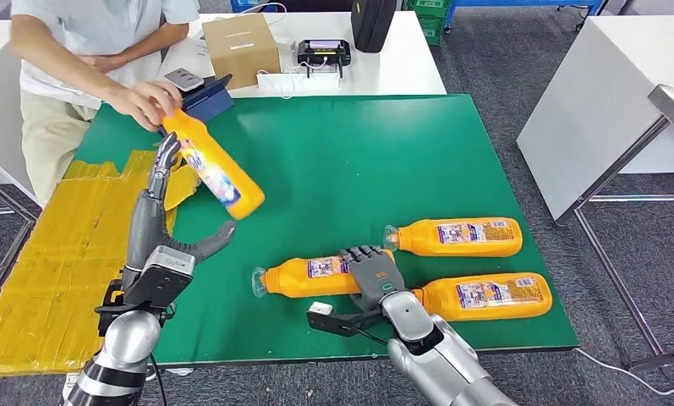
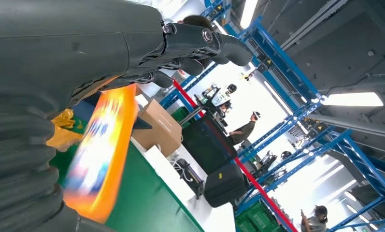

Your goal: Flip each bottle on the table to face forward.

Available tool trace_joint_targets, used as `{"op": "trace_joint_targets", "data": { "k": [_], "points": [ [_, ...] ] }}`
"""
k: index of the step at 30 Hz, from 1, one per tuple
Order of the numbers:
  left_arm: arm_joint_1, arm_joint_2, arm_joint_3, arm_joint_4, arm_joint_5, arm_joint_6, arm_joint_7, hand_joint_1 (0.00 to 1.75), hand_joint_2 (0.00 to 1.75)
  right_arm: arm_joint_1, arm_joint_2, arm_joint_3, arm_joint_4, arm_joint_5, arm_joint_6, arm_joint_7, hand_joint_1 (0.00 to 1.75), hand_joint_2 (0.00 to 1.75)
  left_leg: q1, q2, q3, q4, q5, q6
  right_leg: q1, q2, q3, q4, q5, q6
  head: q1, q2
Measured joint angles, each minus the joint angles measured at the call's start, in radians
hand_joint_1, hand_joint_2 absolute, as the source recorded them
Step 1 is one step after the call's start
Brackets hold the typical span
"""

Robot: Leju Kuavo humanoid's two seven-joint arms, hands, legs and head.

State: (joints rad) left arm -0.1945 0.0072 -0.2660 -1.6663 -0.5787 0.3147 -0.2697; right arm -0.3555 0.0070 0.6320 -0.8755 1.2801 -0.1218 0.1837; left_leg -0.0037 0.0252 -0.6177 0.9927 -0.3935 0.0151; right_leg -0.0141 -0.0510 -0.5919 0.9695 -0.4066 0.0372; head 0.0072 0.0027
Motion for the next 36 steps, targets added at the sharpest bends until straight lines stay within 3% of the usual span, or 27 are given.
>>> {"op": "trace_joint_targets", "data": {
  "k": [8,11,16,21,26,36],
  "points": [
    [0.003,0.0,-0.017,-0.002,0.014,-0.005,-0.007,0.0,1.75,-0.008,0.009,-0.017,0.017,-0.052,-0.034,-0.033,1.75,1.75,0.0,0.0,0.0,0.0,0.0,0.0,0.0,0.0,0.001,0.0,0.0,0.0,0.0,0.0],
    [0.015,0.0,-0.027,-0.011,0.047,-0.066,0.012,0.0,1.75,0.026,0.017,-0.046,-0.018,-0.116,-0.152,-0.077,1.75,1.75,0.0,-0.001,-0.001,0.0,0.001,0.001,0.0,-0.001,0.005,0.0,0.001,0.002,0.0,0.0],
    [0.051,0.005,-0.062,-0.009,0.196,-0.289,0.045,0.0,1.75,0.165,0.036,-0.156,-0.26,-0.295,-0.4,-0.224,1.75,1.75,-0.001,-0.003,-0.011,0.001,0.002,0.001,0.0,-0.002,0.002,0.001,0.004,0.004,0.0,0.0],
    [0.067,0.008,-0.111,0.029,0.251,-0.337,0.028,0.0,1.75,0.245,0.062,-0.266,-0.473,-0.491,-0.548,-0.397,1.75,1.75,-0.001,-0.004,-0.013,0.001,0.001,0.0,0.0,-0.002,-0.001,0.001,0.003,0.004,0.0,0.0],
    [0.067,0.01,-0.149,0.063,0.302,-0.375,0.029,0.0,1.75,0.301,0.11,-0.361,-0.603,-0.612,-0.571,-0.535,1.75,1.75,-0.001,-0.004,-0.014,0.001,0.0,0.0,0.0,-0.002,-0.002,0.001,0.002,0.004,0.0,0.0],
    [0.064,0.012,-0.174,0.105,0.31,-0.379,0.03,0.0,1.75,0.333,0.139,-0.423,-0.683,-0.642,-0.571,-0.554,1.75,1.75,-0.001,-0.004,-0.014,0.001,0.0,0.0,0.0,-0.001,-0.002,0.001,0.002,0.004,0.0,0.0]
  ]
}}
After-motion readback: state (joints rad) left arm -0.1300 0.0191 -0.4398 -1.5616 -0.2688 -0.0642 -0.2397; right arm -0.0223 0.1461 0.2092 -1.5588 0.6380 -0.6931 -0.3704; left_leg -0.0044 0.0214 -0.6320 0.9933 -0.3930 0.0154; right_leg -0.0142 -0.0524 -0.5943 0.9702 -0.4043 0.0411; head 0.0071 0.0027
